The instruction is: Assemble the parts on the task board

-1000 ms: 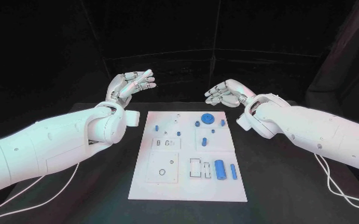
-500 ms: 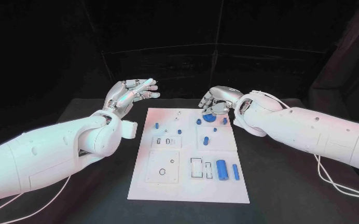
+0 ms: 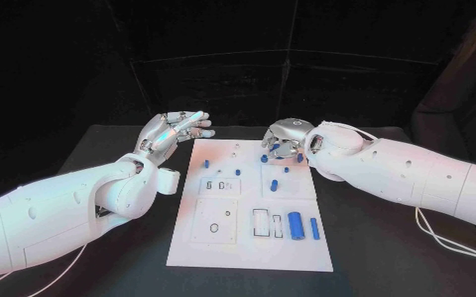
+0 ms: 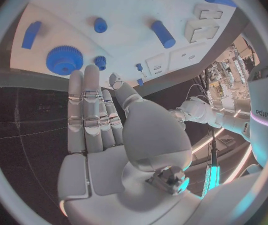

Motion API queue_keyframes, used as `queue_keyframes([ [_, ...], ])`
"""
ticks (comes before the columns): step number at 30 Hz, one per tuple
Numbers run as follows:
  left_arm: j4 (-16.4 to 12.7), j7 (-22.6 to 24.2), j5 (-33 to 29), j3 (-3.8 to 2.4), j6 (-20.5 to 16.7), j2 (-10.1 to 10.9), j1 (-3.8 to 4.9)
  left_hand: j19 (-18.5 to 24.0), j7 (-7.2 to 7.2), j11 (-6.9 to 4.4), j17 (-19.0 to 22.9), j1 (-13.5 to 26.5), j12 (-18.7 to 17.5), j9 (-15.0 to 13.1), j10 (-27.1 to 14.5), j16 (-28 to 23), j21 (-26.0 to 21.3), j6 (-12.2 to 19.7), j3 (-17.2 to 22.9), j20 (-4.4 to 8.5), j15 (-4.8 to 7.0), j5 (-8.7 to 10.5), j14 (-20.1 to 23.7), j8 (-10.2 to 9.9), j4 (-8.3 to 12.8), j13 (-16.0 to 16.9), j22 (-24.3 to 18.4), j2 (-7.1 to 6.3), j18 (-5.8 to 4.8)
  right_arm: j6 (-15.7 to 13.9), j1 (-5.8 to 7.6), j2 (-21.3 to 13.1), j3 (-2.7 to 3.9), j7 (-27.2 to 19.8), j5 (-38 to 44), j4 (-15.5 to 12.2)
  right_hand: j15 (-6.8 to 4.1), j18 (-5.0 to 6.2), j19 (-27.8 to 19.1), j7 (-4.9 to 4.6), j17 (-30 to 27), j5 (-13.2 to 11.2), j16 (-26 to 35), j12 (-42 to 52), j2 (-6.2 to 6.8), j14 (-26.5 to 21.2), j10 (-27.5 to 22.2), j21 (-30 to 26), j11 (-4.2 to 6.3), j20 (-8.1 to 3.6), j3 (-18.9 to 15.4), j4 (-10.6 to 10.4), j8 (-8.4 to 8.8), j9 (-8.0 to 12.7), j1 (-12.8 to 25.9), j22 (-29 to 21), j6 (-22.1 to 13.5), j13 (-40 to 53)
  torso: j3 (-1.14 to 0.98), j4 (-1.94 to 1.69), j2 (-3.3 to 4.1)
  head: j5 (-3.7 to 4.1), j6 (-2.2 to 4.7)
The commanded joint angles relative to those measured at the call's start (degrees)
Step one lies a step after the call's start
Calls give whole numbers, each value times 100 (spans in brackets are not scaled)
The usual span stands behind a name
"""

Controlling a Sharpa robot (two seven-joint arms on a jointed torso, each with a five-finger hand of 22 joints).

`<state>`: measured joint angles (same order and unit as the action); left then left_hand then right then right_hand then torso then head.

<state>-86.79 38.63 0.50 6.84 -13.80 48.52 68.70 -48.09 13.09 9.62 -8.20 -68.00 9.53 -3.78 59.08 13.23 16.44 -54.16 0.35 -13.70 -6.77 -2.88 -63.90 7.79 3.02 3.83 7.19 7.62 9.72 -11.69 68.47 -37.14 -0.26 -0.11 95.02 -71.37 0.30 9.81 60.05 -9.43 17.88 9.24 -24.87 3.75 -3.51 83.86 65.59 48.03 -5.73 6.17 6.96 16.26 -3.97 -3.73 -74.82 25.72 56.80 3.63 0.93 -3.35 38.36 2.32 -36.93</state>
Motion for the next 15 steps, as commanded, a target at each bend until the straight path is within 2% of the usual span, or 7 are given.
queue_keyframes([
  [1,-49,43,51,-6,180,9,10,-43,24,31,-11,26,-51,9,-7,-59,-42,12,-15,-15,-32,5,-7,-56,42,-9,-20,3,86,225,22,21,6,143,304,-2,-6,70,-66,-7,134,-21,-147,-9,55,196,-66,110,6,-4,63,-1,31,-2,22,68,-66,7,5,-2,84,10,-1],
  [10,-107,9,52,-6,186,33,12,-49,32,37,-15,35,-62,10,-20,-72,-50,26,-20,-17,-35,4,-12,-70,45,-11,-28,1,86,337,30,108,7,145,328,88,2,73,-102,-10,467,-29,-550,-5,66,189,-183,381,-7,12,182,-24,26,-5,81,229,-98,3,-31,2,156,25,5],
  [15,-136,-24,51,-6,195,37,14,-51,33,39,-15,36,-63,10,-23,-75,-52,29,-19,-17,-36,3,-14,-73,45,-11,-30,5,86,347,31,167,7,110,325,186,7,74,-127,-9,614,-24,-739,-8,59,155,-205,498,-10,19,243,-46,28,-4,131,299,-103,1,-39,-4,188,33,13],
])
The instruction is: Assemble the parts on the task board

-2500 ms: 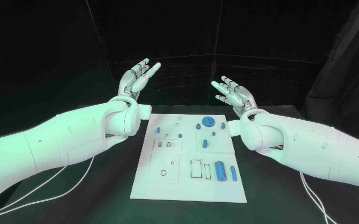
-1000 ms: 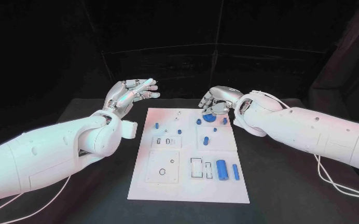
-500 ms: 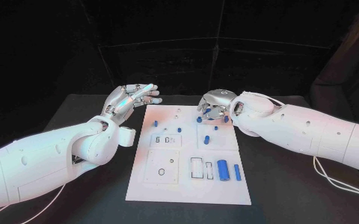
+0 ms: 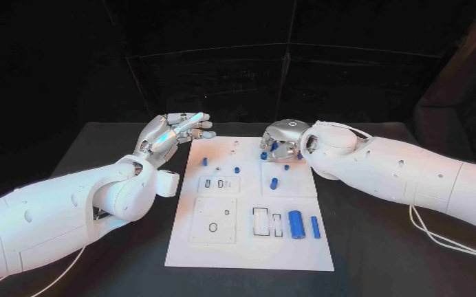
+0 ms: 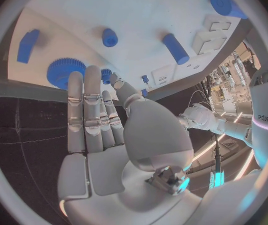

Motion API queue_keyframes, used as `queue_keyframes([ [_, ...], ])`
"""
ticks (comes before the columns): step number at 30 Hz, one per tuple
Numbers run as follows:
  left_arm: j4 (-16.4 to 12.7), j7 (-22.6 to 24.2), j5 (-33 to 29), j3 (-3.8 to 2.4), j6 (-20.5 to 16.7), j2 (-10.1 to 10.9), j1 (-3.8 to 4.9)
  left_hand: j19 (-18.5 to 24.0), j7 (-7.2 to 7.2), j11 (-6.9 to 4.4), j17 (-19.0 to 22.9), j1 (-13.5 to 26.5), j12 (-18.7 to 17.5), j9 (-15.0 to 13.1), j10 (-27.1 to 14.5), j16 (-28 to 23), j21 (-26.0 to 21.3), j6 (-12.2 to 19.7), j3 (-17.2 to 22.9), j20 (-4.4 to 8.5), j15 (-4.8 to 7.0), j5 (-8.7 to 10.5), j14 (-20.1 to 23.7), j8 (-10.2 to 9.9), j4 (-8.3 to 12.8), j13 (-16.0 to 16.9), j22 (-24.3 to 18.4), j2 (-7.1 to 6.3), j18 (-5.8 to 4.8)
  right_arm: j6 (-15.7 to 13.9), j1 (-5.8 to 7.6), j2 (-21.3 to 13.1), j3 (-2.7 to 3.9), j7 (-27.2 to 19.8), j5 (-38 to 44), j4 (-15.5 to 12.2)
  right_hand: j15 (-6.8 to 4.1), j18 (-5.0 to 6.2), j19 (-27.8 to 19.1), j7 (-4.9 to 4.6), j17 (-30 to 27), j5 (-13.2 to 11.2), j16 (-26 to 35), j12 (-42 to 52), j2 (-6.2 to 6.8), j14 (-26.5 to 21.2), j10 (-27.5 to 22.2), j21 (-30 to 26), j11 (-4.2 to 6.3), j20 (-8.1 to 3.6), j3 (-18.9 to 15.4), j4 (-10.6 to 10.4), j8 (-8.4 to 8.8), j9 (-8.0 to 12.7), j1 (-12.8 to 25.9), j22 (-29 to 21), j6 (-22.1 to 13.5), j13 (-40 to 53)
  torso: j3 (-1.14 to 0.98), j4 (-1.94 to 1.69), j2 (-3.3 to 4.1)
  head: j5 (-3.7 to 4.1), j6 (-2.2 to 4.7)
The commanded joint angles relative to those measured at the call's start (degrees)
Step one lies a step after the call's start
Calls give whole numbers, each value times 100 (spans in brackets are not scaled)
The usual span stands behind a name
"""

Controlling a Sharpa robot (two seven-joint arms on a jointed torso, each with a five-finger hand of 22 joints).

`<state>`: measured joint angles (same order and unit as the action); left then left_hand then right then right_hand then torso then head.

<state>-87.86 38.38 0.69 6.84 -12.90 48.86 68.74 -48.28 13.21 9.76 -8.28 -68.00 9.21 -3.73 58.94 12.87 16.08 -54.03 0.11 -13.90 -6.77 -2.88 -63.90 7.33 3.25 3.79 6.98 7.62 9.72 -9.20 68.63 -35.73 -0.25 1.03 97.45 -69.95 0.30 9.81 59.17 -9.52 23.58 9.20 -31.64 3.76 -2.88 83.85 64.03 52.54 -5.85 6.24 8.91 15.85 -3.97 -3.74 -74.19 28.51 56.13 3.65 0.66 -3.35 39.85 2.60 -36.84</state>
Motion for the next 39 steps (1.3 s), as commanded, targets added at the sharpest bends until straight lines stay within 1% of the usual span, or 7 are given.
queue_keyframes([
  [1,-35,-5,31,-6,109,3,10,-31,22,25,-8,37,-32,5,-9,-39,-17,17,5,2,-36,3,-15,-28,22,-6,-9,7,87,106,15,41,6,-13,80,65,9,74,-43,-2,70,-20,-97,-8,-8,151,-55,67,2,13,60,-11,27,-4,76,32,-34,-2,-14,-7,51,1,8],
  [12,-104,-70,28,-6,129,13,14,-35,23,26,-11,37,-33,4,-12,-45,-21,20,11,1,-37,2,-20,-33,22,-6,-14,21,87,137,15,105,6,-58,58,108,0,-50,315,15,380,-142,-572,4,-97,144,11,754,13,16,306,-46,27,-4,119,908,-7,-4,-20,-36,119,6,1],
  [14,-117,-79,28,-6,130,17,15,-37,23,26,-11,37,-34,4,-12,-47,-23,21,13,1,-37,2,-21,-34,23,-6,-15,25,87,150,15,108,7,-58,54,107,-1,-86,408,17,555,-265,-791,4,-107,128,57,946,19,16,428,-52,19,-7,138,1155,29,-5,-21,-32,125,-6,-9],
  [21,-113,-112,28,-6,131,18,18,-41,22,26,-15,22,-36,2,-16,-58,-30,23,27,0,-38,-2,-26,-38,37,-6,-23,41,87,186,15,131,7,-67,47,125,-2,-120,485,20,862,-284,-1142,6,-89,94,126,1155,29,17,601,-88,5,-12,199,1417,104,-4,-27,-25,127,-13,-39],
  [25,-99,-134,28,-6,134,17,21,-42,22,26,-15,20,-36,2,-16,-59,-31,23,29,0,-38,-2,-27,-39,39,-6,-24,42,87,183,15,138,7,-68,46,130,-29,-189,705,51,1357,-306,-1646,40,-108,145,282,1462,64,4,768,-120,-44,-30,209,1870,266,6,-25,-24,135,-21,-40],
  [31,-89,-145,27,-6,137,18,25,-44,21,26,-17,14,-37,1,-17,-64,-34,22,36,0,-38,-2,-29,-39,46,-6,-27,47,88,-359,15,127,7,-47,76,100,-96,-327,1129,93,2198,-561,-2495,131,-230,225,669,2031,148,-67,1237,-31,-177,-77,-58,2721,607,48,-26,-27,142,-25,-31],
  [39,-80,-112,1,-6,114,42,28,-52,15,21,-24,-2,-33,-4,-10,-77,-44,5,58,0,-35,-3,-41,-35,65,-4,-38,67,89,-1231,15,76,9,-95,9,-70,-78,-383,1226,62,2574,-539,-2949,61,-38,155,757,2338,133,-58,1619,-21,-143,-70,-118,3123,655,58,-26,-21,154,-53,2],
])
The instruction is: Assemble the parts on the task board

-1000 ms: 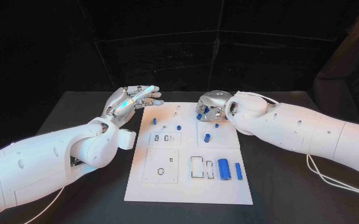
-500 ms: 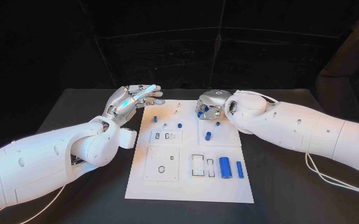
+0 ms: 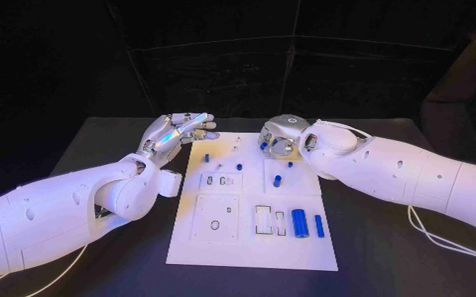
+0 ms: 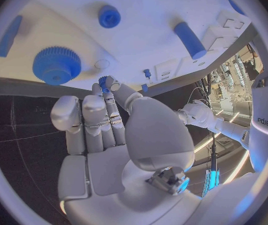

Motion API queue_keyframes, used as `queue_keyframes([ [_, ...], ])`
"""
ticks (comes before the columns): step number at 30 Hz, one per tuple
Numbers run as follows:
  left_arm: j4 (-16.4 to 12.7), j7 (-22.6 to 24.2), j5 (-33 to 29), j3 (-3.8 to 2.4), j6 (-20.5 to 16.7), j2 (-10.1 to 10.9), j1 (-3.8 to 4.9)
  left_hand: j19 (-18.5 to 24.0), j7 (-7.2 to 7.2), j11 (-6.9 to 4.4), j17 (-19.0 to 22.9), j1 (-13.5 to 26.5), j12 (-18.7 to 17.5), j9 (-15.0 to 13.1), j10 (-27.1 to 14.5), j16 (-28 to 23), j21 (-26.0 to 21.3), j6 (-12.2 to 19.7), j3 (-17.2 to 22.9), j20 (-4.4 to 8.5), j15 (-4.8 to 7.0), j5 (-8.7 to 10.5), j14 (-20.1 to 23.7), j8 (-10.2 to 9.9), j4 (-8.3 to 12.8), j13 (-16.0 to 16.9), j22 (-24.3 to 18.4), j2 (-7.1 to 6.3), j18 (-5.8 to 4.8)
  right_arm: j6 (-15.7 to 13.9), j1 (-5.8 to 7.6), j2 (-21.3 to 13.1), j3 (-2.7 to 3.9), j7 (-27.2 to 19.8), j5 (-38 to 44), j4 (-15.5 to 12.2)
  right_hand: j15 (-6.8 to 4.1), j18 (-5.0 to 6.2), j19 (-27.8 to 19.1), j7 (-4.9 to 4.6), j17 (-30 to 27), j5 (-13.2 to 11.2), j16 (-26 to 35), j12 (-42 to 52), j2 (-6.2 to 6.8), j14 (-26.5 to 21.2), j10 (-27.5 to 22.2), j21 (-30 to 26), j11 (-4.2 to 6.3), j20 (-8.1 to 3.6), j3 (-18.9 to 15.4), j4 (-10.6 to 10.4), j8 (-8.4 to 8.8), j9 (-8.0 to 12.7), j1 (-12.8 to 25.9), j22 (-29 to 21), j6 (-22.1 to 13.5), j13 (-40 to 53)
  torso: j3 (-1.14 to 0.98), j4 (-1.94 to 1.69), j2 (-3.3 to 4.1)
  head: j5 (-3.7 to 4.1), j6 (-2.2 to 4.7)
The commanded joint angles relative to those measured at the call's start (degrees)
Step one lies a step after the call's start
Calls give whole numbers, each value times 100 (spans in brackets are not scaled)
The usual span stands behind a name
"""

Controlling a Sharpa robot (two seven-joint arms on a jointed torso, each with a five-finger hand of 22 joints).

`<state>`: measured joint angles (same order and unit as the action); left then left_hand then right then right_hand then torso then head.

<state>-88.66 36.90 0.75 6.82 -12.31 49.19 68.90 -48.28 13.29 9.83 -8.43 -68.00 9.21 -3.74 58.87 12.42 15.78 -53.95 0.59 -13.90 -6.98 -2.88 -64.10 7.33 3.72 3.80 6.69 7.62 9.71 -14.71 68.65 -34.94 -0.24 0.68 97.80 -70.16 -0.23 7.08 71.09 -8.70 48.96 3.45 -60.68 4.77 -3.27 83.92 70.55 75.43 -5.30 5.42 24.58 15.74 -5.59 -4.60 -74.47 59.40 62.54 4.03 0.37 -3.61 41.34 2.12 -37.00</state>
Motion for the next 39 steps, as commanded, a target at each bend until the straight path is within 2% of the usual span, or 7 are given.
queue_keyframes([
  [1,3,41,-8,-5,56,17,14,-53,5,13,-9,-5,-33,-3,-2,-33,-15,-5,12,0,-14,-3,-23,-35,20,-5,-11,68,90,-735,12,0,8,-55,-49,-58,-21,-110,31,-23,39,34,-59,-50,22,139,99,62,74,27,73,-16,26,19,-84,47,9,18,5,4,7,-6,21],
  [7,24,56,-55,-5,53,51,18,-60,0,9,-15,-19,-31,-5,4,-42,-22,-17,27,2,-11,-3,-33,-32,40,-4,-19,74,91,-873,14,115,11,-10,-124,26,7,-112,3,-52,52,22,-118,-101,97,100,19,105,49,52,178,-62,82,36,-56,87,-49,1,-2,2,16,-14,53],
  [14,45,61,-75,-5,71,53,19,-60,0,9,-15,-19,-31,-5,4,-42,-22,-17,27,2,-11,-3,-33,-32,40,-4,-19,74,91,-882,30,417,13,-9,-174,346,20,-113,-6,-66,88,15,-171,-111,149,90,-24,127,33,66,214,-96,109,42,-29,109,-76,-7,10,-14,27,-17,50],
  [20,57,56,-80,-5,95,37,20,-62,-2,7,-16,-24,-30,-5,6,-45,-24,-20,31,2,-10,-3,-36,-32,47,-4,-21,75,91,-754,85,766,14,53,-190,704,39,-115,-14,-75,118,-13,-230,-118,216,77,-106,153,15,88,243,-164,145,49,25,139,-120,-18,2,-21,39,-21,63],
  [27,69,51,-81,-5,102,25,25,-63,-2,7,-17,-26,-30,-6,6,-46,-25,-21,33,2,-10,-3,-37,-32,49,-4,-22,75,91,-527,111,1024,14,110,-184,940,45,-116,-16,-75,126,-22,-251,-119,251,71,-140,162,10,95,251,-187,159,52,41,151,-143,-20,-2,1,42,-42,50],
  [34,72,41,-85,-5,132,-7,33,-63,-2,7,-17,-26,-30,-6,6,-46,-25,-21,33,2,-10,-3,-37,-32,49,-4,-22,75,91,-310,123,1218,14,268,-57,1131,54,-118,-19,-78,139,-38,-280,-118,296,62,-193,174,2,106,259,-214,172,54,54,165,-173,-23,-3,-6,44,-68,38],
  [39,77,31,-89,-6,148,-27,39,-63,-2,7,-17,-26,-30,-6,6,-46,-25,-21,33,2,-10,-3,-37,-32,49,-4,-22,75,91,-139,125,1301,13,337,3,1206,54,-118,-18,-77,154,-38,-292,-117,301,63,-194,176,2,106,260,-213,172,54,52,169,-175,-23,7,-19,44,-68,35],
])
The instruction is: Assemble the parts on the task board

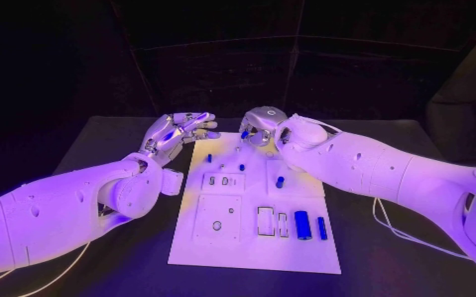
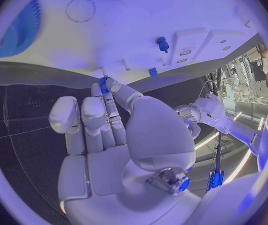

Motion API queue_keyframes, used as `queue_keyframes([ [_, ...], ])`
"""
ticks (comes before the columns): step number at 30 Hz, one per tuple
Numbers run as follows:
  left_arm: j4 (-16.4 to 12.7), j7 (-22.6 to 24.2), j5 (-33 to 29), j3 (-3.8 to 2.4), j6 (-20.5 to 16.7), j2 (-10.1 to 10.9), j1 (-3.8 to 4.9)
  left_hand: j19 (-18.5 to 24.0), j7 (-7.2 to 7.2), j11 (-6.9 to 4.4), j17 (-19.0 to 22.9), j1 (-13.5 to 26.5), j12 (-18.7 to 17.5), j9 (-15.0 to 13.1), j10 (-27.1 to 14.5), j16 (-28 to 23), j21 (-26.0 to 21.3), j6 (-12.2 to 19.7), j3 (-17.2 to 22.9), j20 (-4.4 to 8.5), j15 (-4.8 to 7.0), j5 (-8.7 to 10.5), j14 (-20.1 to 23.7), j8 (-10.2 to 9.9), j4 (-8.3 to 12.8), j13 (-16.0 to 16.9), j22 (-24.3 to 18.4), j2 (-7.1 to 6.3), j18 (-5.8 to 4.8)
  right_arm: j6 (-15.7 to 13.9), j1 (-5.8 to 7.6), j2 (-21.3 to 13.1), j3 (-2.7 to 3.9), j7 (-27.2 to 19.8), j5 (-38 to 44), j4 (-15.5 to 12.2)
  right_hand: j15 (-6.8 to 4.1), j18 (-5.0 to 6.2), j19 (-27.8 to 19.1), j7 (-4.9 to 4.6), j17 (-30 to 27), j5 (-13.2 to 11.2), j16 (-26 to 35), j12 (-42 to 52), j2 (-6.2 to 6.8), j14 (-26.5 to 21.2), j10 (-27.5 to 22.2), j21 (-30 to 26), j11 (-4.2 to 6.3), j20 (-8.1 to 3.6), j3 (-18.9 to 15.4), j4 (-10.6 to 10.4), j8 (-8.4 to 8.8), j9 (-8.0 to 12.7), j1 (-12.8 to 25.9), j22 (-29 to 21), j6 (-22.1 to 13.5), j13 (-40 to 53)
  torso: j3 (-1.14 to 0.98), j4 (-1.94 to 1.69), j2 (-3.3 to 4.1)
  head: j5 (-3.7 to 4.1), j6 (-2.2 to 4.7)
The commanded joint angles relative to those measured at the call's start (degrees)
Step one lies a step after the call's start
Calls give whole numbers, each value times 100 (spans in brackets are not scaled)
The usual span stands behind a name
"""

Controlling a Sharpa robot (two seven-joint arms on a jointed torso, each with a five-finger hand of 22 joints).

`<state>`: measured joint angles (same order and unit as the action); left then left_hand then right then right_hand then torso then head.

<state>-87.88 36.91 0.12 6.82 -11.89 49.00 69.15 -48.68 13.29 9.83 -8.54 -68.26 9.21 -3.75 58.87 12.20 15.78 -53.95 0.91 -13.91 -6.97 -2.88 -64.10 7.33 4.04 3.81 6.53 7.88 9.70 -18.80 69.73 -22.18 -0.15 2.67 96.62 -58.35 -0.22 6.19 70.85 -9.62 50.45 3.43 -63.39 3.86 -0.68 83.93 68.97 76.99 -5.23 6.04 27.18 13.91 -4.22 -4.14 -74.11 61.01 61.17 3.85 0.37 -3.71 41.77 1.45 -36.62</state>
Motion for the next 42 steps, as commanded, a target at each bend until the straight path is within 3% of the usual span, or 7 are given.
queue_keyframes([
  [1,1,29,-27,-5,109,-11,16,-23,-2,7,-5,1,-30,-5,6,-24,-25,-21,1,3,-10,-3,-37,-32,18,-5,-6,48,92,321,17,46,5,151,135,40,52,-30,6,14,5,-36,-20,-26,42,63,-35,20,-6,44,0,-30,35,8,15,7,-38,-5,6,-7,2,-7,-6],
  [5,5,25,-28,-6,114,-16,19,-23,-2,7,-5,1,-30,-5,6,-24,-25,-21,1,3,-10,-3,-37,-32,18,-5,-6,48,92,420,17,82,4,189,160,68,53,-29,4,13,3,-36,-23,-25,50,62,-39,21,-8,45,0,-35,36,8,20,8,-41,-5,-1,3,10,-20,-6],
  [12,17,14,-29,-6,133,-31,25,-26,-2,7,-7,-2,-31,-5,6,-30,-29,-21,6,4,-9,-3,-40,-33,26,-5,-10,48,92,427,17,130,4,231,194,128,59,-27,-7,10,-7,-37,-26,-25,65,57,-56,20,-13,50,0,-59,40,9,41,-1,-55,-5,5,8,13,-24,-13],
  [17,21,-2,-29,-6,143,-40,32,-27,-1,7,-8,-1,-32,-4,5,-33,-30,-20,7,4,-9,-3,-40,-35,27,-6,-12,48,91,361,18,158,4,245,200,140,60,-27,-10,9,-11,-38,-27,-24,69,54,-60,20,-14,52,0,-68,40,9,48,-1,-58,-5,1,9,20,-74,-18],
  [42,58,-68,-29,-6,189,-80,39,-29,10,16,-10,15,-42,0,-12,-54,-43,-2,7,2,-14,-2,-36,-50,31,-9,-24,46,90,436,19,314,5,271,175,304,95,-19,-56,-12,-27,-46,-71,-37,156,24,-264,17,-55,83,30,-201,59,20,125,-27,-185,-22,10,10,24,-74,-33],
])
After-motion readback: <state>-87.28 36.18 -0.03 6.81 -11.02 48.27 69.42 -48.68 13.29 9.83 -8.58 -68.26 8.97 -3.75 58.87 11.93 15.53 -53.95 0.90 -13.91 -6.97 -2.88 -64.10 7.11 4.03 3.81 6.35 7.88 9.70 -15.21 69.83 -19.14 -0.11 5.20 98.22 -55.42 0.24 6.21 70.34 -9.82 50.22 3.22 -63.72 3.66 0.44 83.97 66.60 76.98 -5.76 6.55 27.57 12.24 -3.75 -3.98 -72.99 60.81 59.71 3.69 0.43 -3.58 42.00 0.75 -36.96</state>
